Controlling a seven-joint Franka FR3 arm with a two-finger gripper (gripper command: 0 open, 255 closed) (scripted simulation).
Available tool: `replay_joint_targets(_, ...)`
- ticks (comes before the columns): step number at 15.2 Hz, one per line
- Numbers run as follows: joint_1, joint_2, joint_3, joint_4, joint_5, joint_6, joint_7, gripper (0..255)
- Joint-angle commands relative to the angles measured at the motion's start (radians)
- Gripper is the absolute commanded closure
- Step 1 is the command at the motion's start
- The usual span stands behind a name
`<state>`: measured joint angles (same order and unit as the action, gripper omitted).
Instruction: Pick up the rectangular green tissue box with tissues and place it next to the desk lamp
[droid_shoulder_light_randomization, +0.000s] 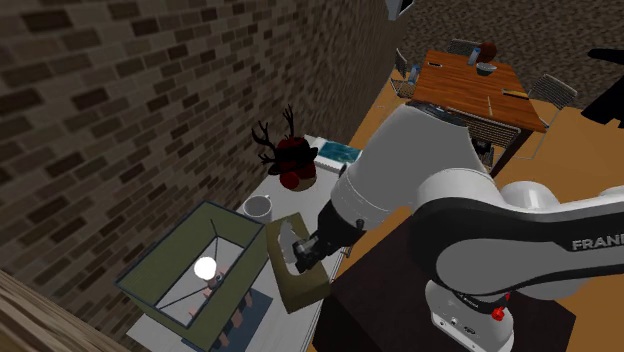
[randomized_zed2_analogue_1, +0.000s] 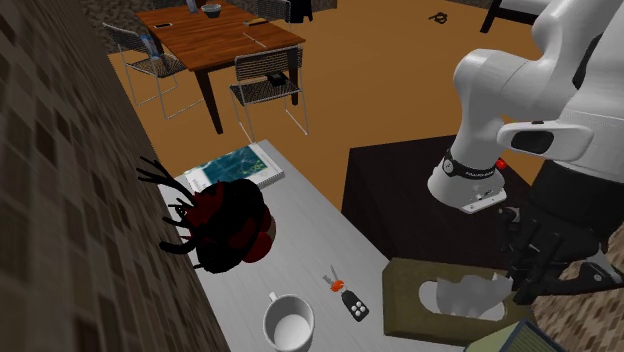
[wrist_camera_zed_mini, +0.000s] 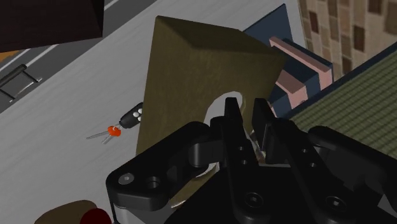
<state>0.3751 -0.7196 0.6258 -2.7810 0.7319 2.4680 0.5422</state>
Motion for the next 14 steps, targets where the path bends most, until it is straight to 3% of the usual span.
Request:
replay_joint_targets(1,0.005,0.024,0.013,-0.016,0.018,0.040,-0.010,255)
replay_joint_targets(14,0.037,0.235,0.079,-0.078,0.139,0.310,-0.098,255)
